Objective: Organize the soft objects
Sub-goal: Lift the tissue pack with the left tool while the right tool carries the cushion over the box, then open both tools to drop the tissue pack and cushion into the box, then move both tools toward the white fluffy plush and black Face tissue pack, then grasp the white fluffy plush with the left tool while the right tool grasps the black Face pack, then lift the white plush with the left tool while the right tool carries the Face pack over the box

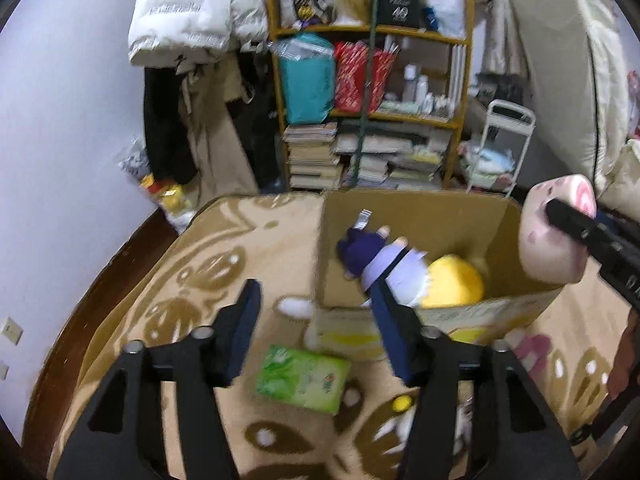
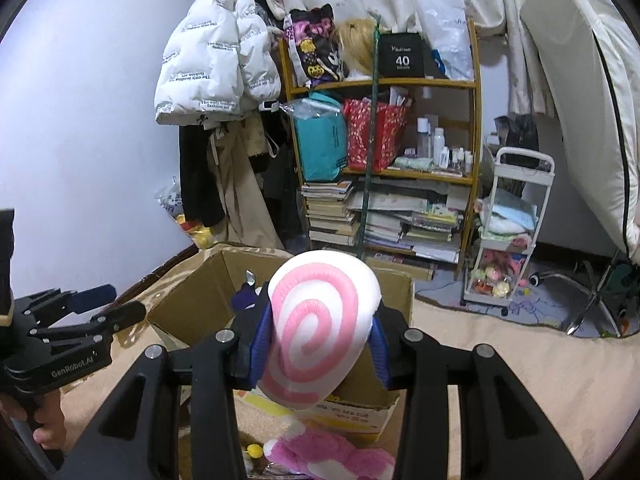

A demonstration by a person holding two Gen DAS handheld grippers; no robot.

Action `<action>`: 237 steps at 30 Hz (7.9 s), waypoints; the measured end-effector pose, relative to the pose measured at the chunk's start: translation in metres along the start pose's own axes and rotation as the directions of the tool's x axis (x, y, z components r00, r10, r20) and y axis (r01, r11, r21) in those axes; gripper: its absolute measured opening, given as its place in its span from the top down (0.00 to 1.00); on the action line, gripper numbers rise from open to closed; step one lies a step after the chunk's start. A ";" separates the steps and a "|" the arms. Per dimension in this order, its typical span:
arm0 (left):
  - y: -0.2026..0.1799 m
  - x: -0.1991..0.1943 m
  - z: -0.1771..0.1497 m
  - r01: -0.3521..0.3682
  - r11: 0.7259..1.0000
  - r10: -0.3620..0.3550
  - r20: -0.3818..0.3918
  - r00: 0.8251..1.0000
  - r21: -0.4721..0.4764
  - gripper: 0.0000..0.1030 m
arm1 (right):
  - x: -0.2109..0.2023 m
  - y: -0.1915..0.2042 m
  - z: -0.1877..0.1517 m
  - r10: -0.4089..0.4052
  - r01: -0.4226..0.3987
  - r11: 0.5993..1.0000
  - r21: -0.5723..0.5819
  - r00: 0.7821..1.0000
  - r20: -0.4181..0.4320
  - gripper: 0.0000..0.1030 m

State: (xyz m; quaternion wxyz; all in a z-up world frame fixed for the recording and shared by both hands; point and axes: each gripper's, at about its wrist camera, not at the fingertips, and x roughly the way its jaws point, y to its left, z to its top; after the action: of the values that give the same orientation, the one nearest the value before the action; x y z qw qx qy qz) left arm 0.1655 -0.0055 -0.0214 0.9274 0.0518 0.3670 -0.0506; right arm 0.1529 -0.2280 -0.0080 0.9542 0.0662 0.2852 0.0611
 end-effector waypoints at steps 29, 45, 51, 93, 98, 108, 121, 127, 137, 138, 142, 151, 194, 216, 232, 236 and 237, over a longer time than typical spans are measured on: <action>0.018 0.106 -0.054 0.063 0.998 -0.069 -0.423 0.903 -0.027 0.24 | 0.025 -0.002 -0.011 0.022 -0.023 0.999 -0.025 0.998 -0.059 0.54; 0.020 -0.022 -0.025 0.014 1.000 -0.015 0.060 0.998 0.016 0.24 | 0.035 -0.016 -0.013 0.011 -0.009 0.999 0.039 0.998 -0.068 0.48; 0.006 -0.014 -0.002 0.055 0.998 -0.058 0.119 0.991 0.033 0.24 | 0.036 -0.021 -0.013 0.016 -0.013 0.999 0.045 0.997 -0.076 0.47; -0.006 -0.026 -0.003 0.059 0.998 -0.060 0.048 0.997 0.008 0.04 | -0.034 -0.024 -0.021 -0.002 0.012 0.993 0.117 0.996 -0.087 0.05; 0.000 -0.044 -0.018 0.044 0.999 -0.045 0.034 0.998 0.021 0.04 | -0.054 -0.021 -0.037 -0.014 0.026 0.992 0.122 0.995 -0.099 0.04; 0.007 -0.073 -0.047 0.046 0.999 -0.046 0.005 0.999 0.005 0.04 | -0.078 -0.017 -0.056 -0.049 0.062 0.993 0.102 0.992 -0.118 0.00; -0.002 -0.080 -0.059 0.053 0.998 -0.052 -0.035 0.998 0.037 0.04 | -0.090 -0.002 -0.075 -0.060 0.071 0.995 0.065 0.985 -0.162 0.00; -0.004 -0.072 -0.061 0.052 0.998 -0.049 -0.068 0.996 0.040 0.04 | -0.087 0.002 -0.083 -0.060 0.070 0.996 0.054 0.983 -0.176 0.00; -0.007 -0.043 -0.063 0.080 0.997 -0.078 -0.133 0.988 0.014 0.04 | -0.059 0.010 -0.096 -0.054 0.061 0.998 0.019 0.967 -0.250 0.00; -0.008 -0.038 -0.063 0.082 0.997 -0.080 -0.144 0.986 0.009 0.04 | -0.056 0.011 -0.098 -0.057 0.063 0.998 0.015 0.964 -0.259 0.00; -0.013 -0.025 -0.062 0.093 0.996 -0.091 -0.165 0.982 0.004 0.04 | -0.046 0.008 -0.101 -0.053 0.062 0.998 0.020 0.955 -0.291 0.00; -0.040 0.008 -0.061 0.134 0.990 -0.121 -0.215 0.969 0.048 0.04 | -0.020 0.007 -0.112 -0.041 0.049 0.999 0.014 0.932 -0.359 0.00; -0.048 0.076 -0.103 0.238 0.971 -0.219 -0.516 0.828 -0.030 0.74 | 0.030 0.011 -0.149 0.021 -0.001 0.999 0.035 0.816 -0.578 0.30; 0.012 0.044 -0.112 0.205 0.974 -0.228 -0.500 0.836 -0.100 0.78 | 0.010 0.022 -0.145 0.010 -0.015 1.000 -0.006 0.836 -0.548 0.30; 0.018 -0.029 -0.073 0.064 0.997 -0.069 -0.184 0.980 -0.036 0.78 | -0.035 0.006 -0.099 -0.018 0.028 0.999 0.029 0.953 -0.302 0.30; -0.005 -0.040 -0.058 0.048 0.998 -0.051 -0.081 0.995 -0.039 0.78 | -0.045 0.005 -0.080 -0.019 0.026 0.999 0.031 0.976 -0.216 0.30; -0.008 -0.038 -0.054 0.045 0.998 -0.048 -0.062 0.997 -0.041 0.78 | -0.048 0.004 -0.076 -0.019 0.026 0.999 0.032 0.980 -0.197 0.30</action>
State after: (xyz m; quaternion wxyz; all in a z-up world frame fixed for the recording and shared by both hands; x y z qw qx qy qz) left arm 0.1002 -0.0045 -0.0346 0.9147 0.0265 0.3983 -0.0634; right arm 0.0707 -0.2249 -0.0452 0.9208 0.0730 0.3797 0.0516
